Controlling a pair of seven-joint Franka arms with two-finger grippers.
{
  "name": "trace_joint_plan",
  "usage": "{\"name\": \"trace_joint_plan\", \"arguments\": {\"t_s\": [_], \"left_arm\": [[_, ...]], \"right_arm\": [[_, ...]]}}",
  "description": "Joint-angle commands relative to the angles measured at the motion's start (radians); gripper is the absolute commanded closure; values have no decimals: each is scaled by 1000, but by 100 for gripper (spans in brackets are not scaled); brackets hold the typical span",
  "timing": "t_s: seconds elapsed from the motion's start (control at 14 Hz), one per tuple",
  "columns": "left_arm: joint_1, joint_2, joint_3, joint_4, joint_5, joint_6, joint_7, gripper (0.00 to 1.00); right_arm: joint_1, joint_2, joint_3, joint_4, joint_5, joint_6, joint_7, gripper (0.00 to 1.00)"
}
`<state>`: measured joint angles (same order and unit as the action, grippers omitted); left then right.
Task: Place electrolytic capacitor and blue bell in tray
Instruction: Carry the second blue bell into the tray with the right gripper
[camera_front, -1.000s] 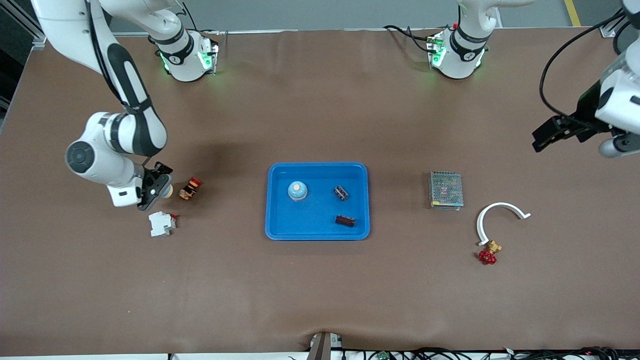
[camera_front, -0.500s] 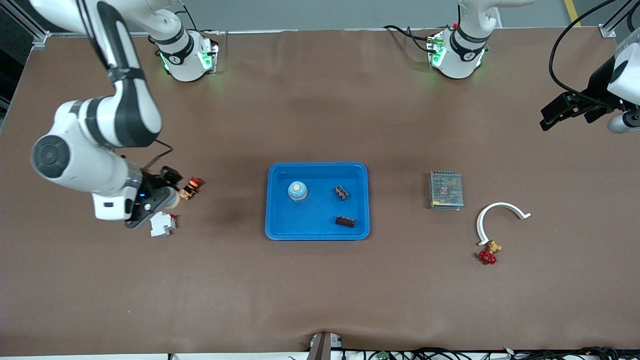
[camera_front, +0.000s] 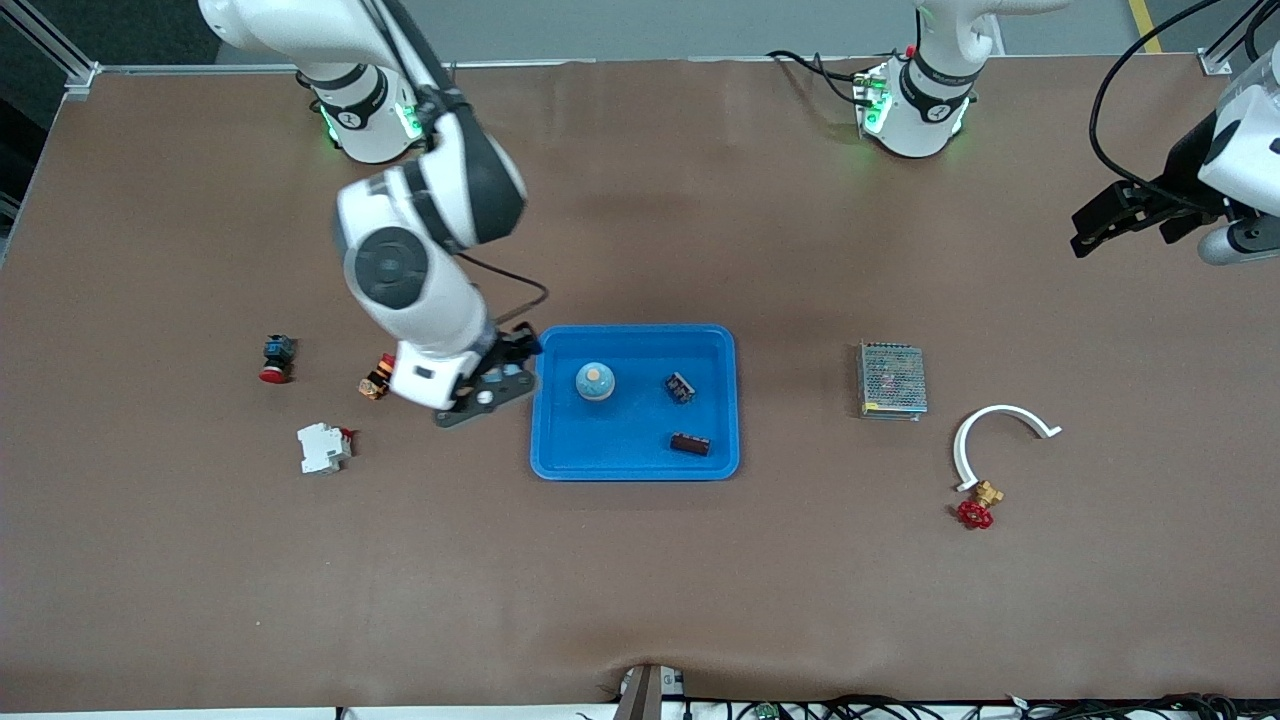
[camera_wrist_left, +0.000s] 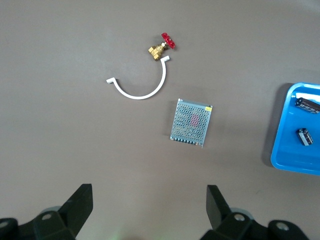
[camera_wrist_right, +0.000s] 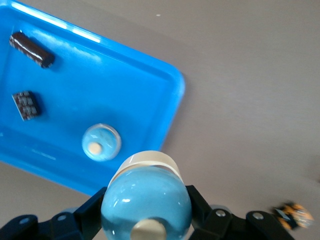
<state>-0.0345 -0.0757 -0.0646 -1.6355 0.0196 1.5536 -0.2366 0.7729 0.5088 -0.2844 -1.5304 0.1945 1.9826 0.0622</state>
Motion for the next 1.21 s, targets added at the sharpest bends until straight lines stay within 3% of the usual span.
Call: {"name": "trace_joint_plan", "arguments": {"t_s": [0.0,0.5,1.14], "left_arm": [[4,-13,-4,-12,-15,-20,22,0],[8,-16,-4,-10,-15,-40,22,0],[4,-7,-6,-1,-15,-30,22,0]], "right_arm": [[16,115,-12,98,0,42,71,68],[75,289,7,116,2,309,205,68],[77,392,24,127,2,398,231,68]]}}
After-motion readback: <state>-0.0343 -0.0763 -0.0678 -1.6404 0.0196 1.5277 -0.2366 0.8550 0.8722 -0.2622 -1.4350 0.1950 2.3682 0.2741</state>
